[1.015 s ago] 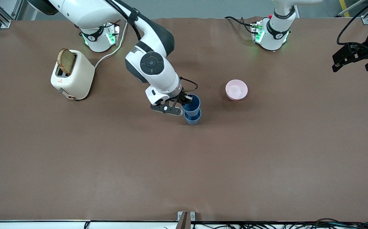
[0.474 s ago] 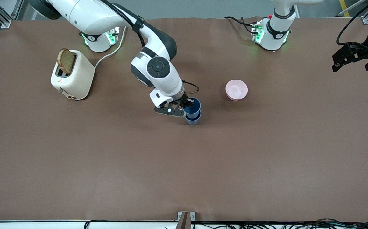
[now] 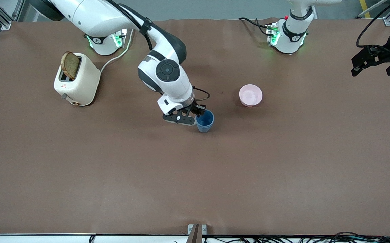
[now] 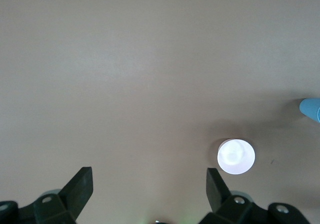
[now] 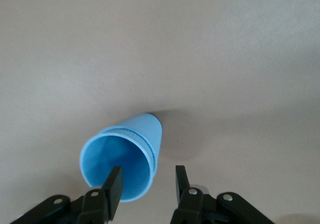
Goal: Stack blue cups with both arms
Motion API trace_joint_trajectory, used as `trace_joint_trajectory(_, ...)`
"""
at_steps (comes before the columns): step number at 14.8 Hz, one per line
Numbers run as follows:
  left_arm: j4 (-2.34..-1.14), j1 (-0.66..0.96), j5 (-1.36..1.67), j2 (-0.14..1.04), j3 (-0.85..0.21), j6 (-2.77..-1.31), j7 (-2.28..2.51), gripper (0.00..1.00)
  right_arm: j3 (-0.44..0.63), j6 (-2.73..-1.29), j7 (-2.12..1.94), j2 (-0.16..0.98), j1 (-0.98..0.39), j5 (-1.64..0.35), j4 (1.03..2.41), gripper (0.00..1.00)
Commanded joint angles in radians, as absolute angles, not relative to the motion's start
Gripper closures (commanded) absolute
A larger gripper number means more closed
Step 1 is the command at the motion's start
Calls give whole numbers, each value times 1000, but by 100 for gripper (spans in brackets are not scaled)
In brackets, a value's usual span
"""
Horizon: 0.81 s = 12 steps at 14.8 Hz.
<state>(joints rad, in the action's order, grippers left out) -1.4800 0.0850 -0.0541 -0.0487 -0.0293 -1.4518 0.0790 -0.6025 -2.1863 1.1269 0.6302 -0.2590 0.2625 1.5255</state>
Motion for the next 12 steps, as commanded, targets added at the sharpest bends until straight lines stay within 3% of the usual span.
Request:
trace_joint_trajectory(1,-1491,91,-44,-66,-23,-1454,61,0,-601,-2146,1124,508,-206,276,1545,33)
trace_joint_trajectory(6,-1490,92,-44,-67,-23,-1453,61,0,-560,-1907,907,301,-75,276,1548,20)
trace_joint_trajectory(9,-1488,92,-43,-67,-31,-1454,61,0,-488,-1840,720,209,-20,270,1549,16)
trace_joint_trajectory(12,-1488,92,-43,-67,-41,-1451,60,0,-344,-1770,539,128,-11,163,1548,13)
